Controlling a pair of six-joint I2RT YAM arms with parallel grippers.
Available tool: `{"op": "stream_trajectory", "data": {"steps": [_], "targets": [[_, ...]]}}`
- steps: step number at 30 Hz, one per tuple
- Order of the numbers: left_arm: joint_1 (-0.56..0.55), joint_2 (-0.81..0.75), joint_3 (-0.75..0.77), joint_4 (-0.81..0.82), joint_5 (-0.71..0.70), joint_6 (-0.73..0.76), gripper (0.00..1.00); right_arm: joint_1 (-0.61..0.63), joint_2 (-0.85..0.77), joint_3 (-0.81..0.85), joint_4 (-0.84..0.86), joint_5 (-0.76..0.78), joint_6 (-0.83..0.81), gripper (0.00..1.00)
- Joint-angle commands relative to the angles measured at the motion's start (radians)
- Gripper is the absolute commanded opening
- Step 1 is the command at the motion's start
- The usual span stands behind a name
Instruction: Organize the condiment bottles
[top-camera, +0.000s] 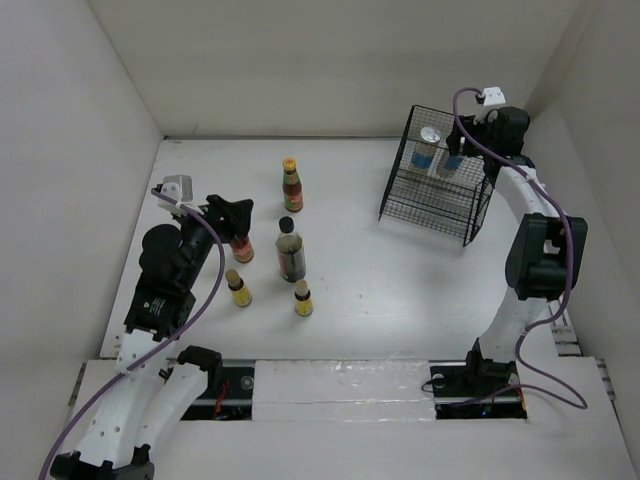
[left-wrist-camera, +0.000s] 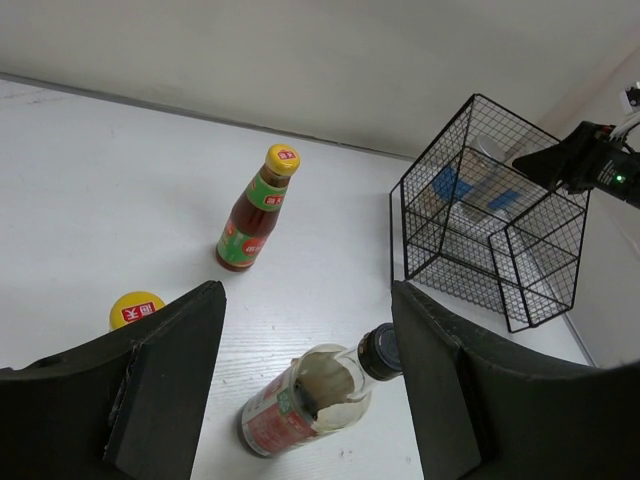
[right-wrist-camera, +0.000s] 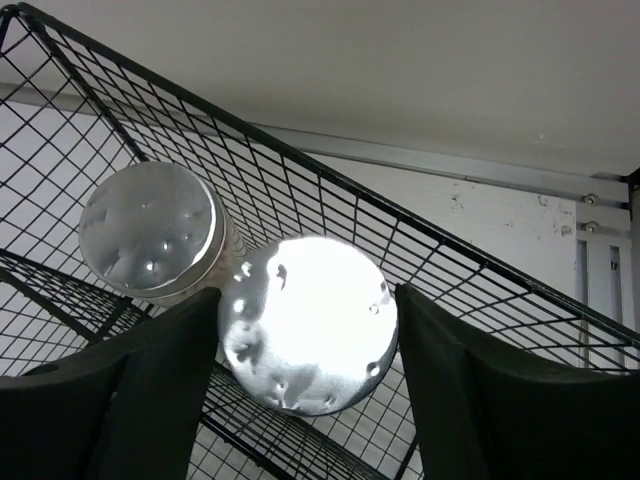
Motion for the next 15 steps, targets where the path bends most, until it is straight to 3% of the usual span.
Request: {"op": "stream_trajectory", "data": {"steps": [1,6,11,15], "targets": [[0.006,-0.009,0.008,0.044,0.017,0.002,0.63,0.015,0.01,0.058,0.042,-0.018,-0.007,0.77],[0.006,0.0,0.008,0.044,0.017,0.002,0.63,0.015,0.01,0.086,0.024,-0.03,0.002,0.88],[0.006,0.0,0.008,0.044,0.017,0.002,0.63,0.015,-0.056,0.077,0.024,-0.03,0.002,0.86],[0.006,0.0,0.008,0.044,0.006,0.002,0.63,0.059,-0.204,0.02,0.024,0.009,-0.047,0.83]]}}
